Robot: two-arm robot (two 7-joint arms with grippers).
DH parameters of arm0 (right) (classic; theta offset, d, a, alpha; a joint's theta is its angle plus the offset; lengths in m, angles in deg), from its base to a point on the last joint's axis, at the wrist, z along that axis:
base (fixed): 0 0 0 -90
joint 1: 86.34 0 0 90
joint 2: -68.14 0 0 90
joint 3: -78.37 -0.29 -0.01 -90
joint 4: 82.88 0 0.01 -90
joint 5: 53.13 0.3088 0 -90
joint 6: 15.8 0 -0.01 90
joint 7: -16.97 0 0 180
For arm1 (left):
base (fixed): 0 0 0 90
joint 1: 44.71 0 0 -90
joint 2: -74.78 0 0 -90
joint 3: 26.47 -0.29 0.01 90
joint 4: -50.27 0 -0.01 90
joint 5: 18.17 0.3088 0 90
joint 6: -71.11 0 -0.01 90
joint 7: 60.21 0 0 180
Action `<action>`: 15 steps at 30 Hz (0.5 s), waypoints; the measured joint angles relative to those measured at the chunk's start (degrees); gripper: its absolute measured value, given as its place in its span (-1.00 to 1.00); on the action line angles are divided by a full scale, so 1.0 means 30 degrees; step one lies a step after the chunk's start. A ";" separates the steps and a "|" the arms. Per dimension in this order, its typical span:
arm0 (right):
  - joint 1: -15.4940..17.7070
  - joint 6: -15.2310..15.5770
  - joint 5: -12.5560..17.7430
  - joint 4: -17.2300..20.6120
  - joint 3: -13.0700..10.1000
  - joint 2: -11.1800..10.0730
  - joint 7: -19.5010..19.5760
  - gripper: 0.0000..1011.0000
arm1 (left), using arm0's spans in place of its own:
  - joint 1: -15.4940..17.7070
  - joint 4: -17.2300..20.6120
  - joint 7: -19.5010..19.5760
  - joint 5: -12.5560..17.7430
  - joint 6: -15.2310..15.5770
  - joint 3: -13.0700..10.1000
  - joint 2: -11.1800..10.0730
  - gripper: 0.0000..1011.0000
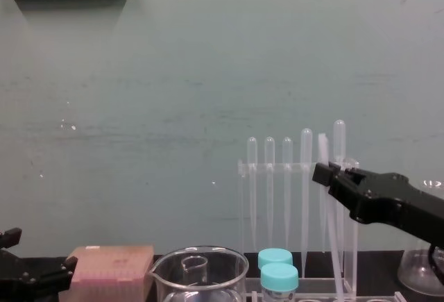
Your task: Pick up the stirring rod with one hand, then place it down.
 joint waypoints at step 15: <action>-0.0035 0.0223 -0.0557 -0.0611 0.0180 0.0082 0.0119 -0.87 | 0.0000 -0.0001 0.0000 0.0001 0.0000 0.0000 0.0000 0.98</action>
